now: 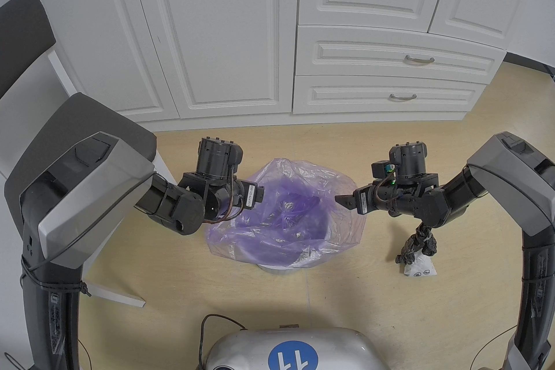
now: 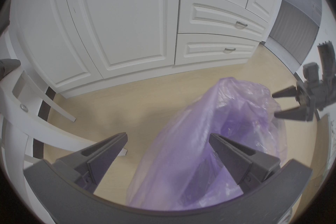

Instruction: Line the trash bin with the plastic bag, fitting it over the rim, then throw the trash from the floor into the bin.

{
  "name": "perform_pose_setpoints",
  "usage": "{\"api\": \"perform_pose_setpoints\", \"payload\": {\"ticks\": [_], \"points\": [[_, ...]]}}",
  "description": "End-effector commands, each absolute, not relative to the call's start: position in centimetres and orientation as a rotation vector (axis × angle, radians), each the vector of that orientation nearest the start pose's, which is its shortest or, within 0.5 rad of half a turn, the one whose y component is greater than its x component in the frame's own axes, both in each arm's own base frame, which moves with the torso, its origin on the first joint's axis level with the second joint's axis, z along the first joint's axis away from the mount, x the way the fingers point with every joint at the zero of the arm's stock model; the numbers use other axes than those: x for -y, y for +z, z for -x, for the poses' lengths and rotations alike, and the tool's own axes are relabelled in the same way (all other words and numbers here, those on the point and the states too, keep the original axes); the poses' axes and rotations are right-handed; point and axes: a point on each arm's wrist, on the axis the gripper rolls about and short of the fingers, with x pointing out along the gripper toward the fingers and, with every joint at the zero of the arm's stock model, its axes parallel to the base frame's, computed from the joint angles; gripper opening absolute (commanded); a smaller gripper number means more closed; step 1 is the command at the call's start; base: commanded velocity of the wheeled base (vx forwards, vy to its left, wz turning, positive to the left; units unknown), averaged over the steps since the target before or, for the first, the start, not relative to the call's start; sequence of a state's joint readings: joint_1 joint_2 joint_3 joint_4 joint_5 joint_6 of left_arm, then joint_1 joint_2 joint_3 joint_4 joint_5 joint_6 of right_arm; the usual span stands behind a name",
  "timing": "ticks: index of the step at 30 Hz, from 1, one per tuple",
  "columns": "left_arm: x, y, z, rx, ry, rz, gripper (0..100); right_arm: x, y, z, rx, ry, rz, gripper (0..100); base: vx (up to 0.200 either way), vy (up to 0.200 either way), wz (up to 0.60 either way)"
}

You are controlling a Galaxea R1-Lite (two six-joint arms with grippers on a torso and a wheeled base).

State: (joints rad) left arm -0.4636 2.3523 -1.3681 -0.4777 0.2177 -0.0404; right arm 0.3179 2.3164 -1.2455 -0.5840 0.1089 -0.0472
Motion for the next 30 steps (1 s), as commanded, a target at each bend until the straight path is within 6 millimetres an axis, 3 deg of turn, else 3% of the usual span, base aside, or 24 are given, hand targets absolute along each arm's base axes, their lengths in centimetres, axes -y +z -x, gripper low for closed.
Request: {"api": "perform_pose_setpoints", "payload": {"ticks": [1, 6, 14, 22, 30], "points": [[20.1, 5.0, -43.0, -0.473, -0.208, -0.122, 100, -14.5, 3.2, -42.4, -0.526, 0.457, 0.082, 100, 0.0, 0.0, 0.0], [20.0, 5.2, -44.1, -0.442, -0.171, -0.115, 100, -13.3, 3.3, -43.3, -0.52, 0.418, 0.058, 100, 0.0, 0.0, 0.0], [19.7, 5.3, -47.5, -0.363, -0.103, -0.088, 100, -11.7, 2.3, -45.2, -0.503, 0.337, 0.055, 100, 0.0, 0.0, 0.0], [19.9, 5.3, -47.9, -0.343, -0.103, -0.077, 100, -11.3, 0.5, -46.0, -0.523, 0.314, 0.055, 100, 0.0, 0.0, 0.0], [20.2, 3.7, -49.0, -0.318, -0.1, -0.063, 100, -11.7, -0.7, -47.7, -0.509, 0.287, -0.054, 100, 0.0, 0.0, 0.0]]}}
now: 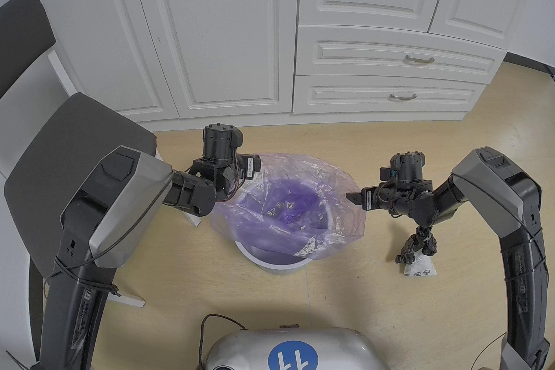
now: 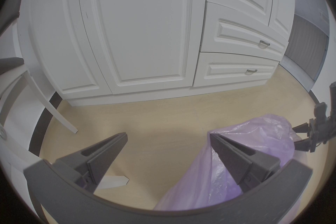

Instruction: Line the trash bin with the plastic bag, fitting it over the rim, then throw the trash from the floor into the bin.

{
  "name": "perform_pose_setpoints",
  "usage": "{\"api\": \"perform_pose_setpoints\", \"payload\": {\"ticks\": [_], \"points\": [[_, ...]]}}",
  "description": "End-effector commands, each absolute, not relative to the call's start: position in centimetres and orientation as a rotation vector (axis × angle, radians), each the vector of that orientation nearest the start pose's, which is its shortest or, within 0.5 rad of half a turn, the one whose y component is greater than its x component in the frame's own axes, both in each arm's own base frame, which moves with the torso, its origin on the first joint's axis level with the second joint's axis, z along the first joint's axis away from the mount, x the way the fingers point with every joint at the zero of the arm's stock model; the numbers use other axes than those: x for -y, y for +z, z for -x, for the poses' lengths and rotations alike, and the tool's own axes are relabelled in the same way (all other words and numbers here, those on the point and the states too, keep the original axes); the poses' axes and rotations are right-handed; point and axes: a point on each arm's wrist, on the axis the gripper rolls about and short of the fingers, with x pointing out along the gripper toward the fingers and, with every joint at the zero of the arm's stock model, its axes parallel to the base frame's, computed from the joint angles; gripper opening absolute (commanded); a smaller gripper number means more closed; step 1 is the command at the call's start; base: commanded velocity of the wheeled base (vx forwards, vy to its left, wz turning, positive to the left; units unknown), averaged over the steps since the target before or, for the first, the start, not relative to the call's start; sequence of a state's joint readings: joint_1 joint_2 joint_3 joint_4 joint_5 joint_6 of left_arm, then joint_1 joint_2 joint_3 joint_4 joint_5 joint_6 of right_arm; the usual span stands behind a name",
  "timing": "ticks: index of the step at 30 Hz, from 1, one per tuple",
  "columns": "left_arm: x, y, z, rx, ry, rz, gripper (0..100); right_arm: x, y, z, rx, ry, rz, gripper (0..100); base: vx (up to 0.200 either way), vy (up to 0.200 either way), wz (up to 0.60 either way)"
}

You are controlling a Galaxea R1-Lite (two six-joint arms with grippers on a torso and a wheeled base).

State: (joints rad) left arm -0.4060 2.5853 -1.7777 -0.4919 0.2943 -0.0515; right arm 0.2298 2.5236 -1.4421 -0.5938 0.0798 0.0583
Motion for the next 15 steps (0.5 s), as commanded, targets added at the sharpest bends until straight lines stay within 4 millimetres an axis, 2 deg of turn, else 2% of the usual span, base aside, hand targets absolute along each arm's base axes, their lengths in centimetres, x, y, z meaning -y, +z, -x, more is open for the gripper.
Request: {"api": "perform_pose_setpoints", "payload": {"ticks": [1, 8, 11, 15], "points": [[20.0, 3.3, -49.2, -0.321, -0.095, -0.064, 100, -11.9, -1.1, -47.8, -0.513, 0.286, -0.068, 100, 0.0, 0.0, 0.0], [18.8, 2.1, -50.2, -0.328, -0.064, -0.06, 100, -12.6, -3.2, -47.9, -0.55, 0.289, -0.082, 100, 0.0, 0.0, 0.0], [18.5, 1.8, -50.4, -0.335, -0.058, -0.061, 100, -12.9, -3.4, -47.8, -0.561, 0.293, -0.079, 100, 0.0, 0.0, 0.0], [17.4, 0.3, -50.7, -0.36, -0.026, -0.071, 100, -13.2, -4.1, -47.4, -0.593, 0.275, -0.057, 100, 0.0, 0.0, 0.0]]}}
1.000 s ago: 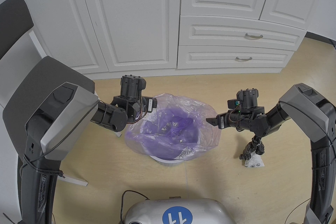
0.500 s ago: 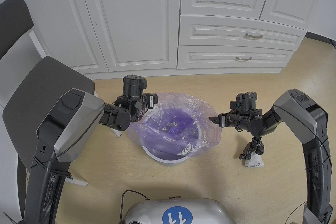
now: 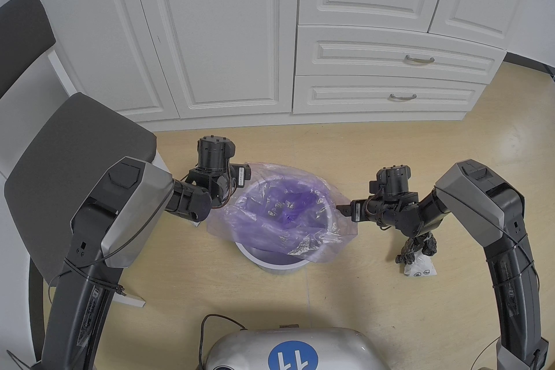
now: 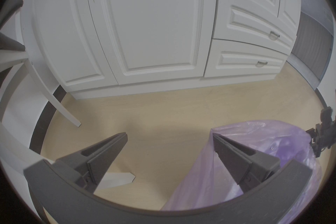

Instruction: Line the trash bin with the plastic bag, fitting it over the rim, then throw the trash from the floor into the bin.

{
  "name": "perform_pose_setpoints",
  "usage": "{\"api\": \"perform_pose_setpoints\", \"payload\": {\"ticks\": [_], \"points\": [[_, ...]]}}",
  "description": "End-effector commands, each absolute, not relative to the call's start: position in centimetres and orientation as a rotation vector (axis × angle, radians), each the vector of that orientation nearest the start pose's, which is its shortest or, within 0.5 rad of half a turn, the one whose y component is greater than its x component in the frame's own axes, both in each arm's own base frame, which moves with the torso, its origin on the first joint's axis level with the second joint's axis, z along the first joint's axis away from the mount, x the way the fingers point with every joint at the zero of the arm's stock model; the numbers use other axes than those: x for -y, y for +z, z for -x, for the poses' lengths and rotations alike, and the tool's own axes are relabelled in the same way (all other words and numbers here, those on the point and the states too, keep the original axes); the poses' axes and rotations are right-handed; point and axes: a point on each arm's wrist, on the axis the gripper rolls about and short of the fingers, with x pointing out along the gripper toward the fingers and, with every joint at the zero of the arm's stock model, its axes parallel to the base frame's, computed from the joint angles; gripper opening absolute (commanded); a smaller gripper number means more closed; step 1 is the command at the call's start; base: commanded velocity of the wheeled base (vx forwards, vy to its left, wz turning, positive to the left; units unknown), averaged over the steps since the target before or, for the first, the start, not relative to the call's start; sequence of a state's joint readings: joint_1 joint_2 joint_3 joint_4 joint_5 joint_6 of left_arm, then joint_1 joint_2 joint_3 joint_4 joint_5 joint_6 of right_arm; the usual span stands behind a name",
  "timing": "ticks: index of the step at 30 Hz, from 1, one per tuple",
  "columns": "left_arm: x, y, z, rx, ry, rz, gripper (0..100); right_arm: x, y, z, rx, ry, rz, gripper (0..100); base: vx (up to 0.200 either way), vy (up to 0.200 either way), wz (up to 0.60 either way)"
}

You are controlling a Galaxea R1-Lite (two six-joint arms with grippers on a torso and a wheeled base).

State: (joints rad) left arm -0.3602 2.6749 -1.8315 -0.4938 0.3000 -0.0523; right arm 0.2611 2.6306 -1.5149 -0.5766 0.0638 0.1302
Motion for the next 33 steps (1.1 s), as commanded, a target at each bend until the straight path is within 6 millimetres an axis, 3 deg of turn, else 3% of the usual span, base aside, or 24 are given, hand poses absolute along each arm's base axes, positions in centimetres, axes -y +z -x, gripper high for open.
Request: {"api": "perform_pose_setpoints", "payload": {"ticks": [1, 9, 14, 15, 19, 33], "points": [[17.2, 0.1, -50.8, -0.364, -0.015, -0.073, 100, -13.1, -4.2, -47.3, -0.604, 0.273, -0.054, 100, 0.0, 0.0, 0.0], [16.7, 0.2, -50.1, -0.388, -0.006, -0.083, 100, -12.9, -3.2, -46.9, -0.609, 0.278, -0.033, 100, 0.0, 0.0, 0.0], [17.0, 3.1, -49.4, -0.344, -0.018, -0.067, 100, -12.7, 0.2, -45.9, -0.572, 0.283, -0.035, 100, 0.0, 0.0, 0.0], [17.1, 4.3, -48.9, -0.327, -0.023, -0.061, 100, -12.6, 1.5, -45.4, -0.561, 0.285, -0.036, 100, 0.0, 0.0, 0.0], [17.7, 6.0, -47.1, -0.326, -0.049, -0.066, 100, -12.3, 3.2, -44.1, -0.558, 0.306, 0.0, 100, 0.0, 0.0, 0.0], [17.4, 5.0, -41.4, -0.447, -0.099, -0.132, 100, -15.1, -1.2, -40.7, -0.698, 0.427, 0.177, 100, 0.0, 0.0, 0.0]]}}
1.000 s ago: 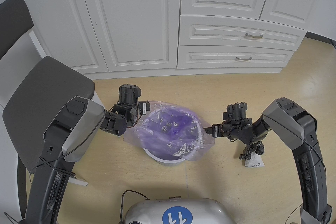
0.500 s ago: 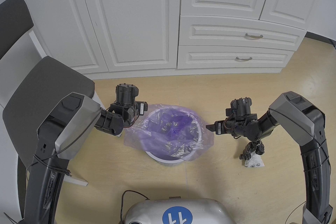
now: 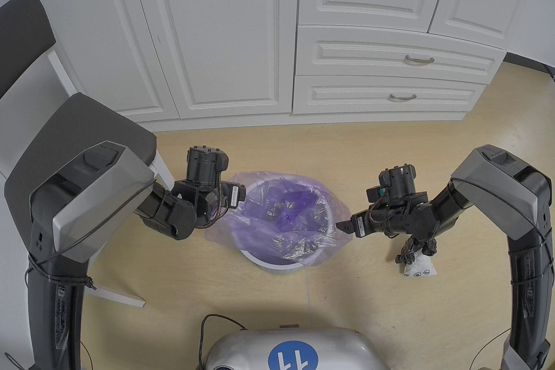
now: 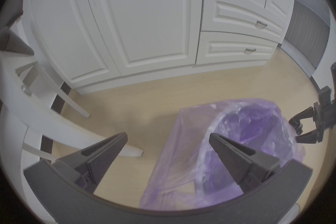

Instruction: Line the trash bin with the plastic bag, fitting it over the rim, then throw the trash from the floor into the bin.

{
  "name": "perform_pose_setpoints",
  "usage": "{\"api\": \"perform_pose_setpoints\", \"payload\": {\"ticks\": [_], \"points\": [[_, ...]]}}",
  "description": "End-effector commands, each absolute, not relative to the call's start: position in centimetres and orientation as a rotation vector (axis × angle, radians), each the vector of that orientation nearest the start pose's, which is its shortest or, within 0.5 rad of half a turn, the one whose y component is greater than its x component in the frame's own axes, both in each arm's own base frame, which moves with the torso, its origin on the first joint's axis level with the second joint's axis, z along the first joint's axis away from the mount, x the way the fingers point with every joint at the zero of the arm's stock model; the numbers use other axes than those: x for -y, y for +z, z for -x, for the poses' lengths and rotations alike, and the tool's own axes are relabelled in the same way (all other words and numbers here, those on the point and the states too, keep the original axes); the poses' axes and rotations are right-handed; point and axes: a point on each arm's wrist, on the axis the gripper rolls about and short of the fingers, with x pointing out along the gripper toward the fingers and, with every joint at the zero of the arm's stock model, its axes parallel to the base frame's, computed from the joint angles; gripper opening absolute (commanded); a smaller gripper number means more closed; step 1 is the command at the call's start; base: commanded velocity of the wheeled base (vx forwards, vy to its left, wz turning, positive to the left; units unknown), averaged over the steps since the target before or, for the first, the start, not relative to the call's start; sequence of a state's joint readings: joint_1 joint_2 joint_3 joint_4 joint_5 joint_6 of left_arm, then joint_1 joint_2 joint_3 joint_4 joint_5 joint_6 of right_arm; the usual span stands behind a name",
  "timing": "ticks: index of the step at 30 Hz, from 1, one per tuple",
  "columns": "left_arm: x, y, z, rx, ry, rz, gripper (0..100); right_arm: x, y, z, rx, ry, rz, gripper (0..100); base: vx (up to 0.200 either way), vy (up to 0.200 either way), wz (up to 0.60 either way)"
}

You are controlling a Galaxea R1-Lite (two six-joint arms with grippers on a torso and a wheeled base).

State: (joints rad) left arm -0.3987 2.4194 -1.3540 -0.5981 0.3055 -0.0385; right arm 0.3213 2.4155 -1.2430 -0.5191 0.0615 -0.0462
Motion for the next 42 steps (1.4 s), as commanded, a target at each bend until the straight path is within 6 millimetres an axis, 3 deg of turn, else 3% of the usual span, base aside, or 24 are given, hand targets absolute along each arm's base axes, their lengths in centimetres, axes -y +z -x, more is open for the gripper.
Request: {"api": "perform_pose_setpoints", "payload": {"ticks": [1, 12, 22, 30, 36, 42], "points": [[17.5, 4.8, -41.1, -0.455, -0.104, -0.141, 100, -15.3, -1.4, -40.4, -0.707, 0.432, 0.183, 100, 0.0, 0.0, 0.0], [17.1, 2.3, -38.4, -0.565, -0.152, -0.3, 100, -16.8, -2.4, -38.0, -0.802, 0.512, 0.277, 100, 0.0, 0.0, 0.0], [15.8, 1.3, -36.2, -0.641, -0.161, -0.367, 100, -20.7, -4.1, -34.4, -0.853, 0.624, 0.345, 100, 0.0, 0.0, 0.0], [14.4, 0.4, -35.6, -0.678, -0.133, -0.362, 100, -21.5, -5.6, -33.4, -0.838, 0.646, 0.363, 100, 0.0, 0.0, 0.0], [14.2, -0.2, -35.4, -0.644, -0.133, -0.353, 100, -21.6, -5.1, -33.5, -0.825, 0.646, 0.358, 100, 0.0, 0.0, 0.0], [13.3, -4.2, -36.0, -0.712, -0.15, -0.338, 100, -21.4, -5.8, -34.0, -0.834, 0.629, 0.357, 100, 0.0, 0.0, 0.0]]}}
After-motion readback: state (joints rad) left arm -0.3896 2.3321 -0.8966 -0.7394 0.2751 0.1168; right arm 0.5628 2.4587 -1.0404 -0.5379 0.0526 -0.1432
